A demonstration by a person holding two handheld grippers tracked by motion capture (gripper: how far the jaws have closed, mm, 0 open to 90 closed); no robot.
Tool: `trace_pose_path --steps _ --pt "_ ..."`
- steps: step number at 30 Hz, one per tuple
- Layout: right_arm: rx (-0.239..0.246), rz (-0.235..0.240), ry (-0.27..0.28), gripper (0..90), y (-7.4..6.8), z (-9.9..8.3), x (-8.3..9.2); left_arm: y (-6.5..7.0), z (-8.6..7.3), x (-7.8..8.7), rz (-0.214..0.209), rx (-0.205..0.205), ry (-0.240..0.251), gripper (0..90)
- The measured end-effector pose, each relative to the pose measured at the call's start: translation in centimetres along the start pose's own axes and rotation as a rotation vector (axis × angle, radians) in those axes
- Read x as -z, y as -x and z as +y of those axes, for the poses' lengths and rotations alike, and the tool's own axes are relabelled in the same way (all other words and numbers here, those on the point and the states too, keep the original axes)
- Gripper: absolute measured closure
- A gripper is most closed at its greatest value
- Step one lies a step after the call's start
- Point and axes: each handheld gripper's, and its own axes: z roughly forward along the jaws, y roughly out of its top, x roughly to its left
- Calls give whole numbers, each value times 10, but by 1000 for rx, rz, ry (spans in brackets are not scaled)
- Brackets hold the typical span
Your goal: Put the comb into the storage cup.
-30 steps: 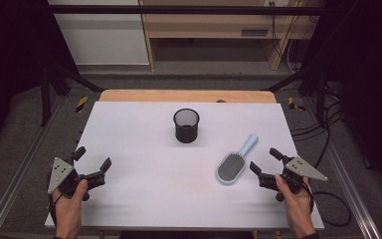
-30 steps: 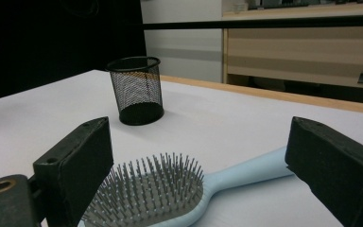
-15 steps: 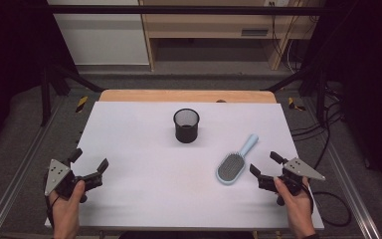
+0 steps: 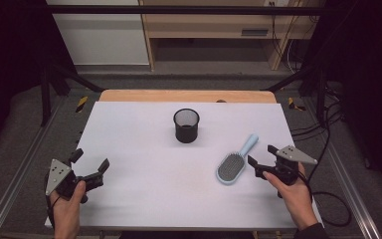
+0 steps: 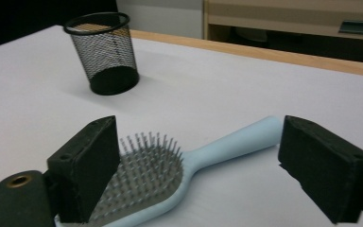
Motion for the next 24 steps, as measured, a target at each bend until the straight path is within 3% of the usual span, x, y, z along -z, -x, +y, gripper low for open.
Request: trace_pose_path --steps 11,14,17,24 --pt "49 -47 -55 303 10 39 -31 -5 -2 1 27 19 -2 9" --pt "40 -52 -77 342 13 45 -40 -5 -2 1 22 20 -1 9" --pt "29 -48 -99 374 16 49 -47 -1 -1 0 11 4 -6 9" --pt "86 -89 -168 573 22 59 -65 6 -2 -3 -15 -27 -27 8"
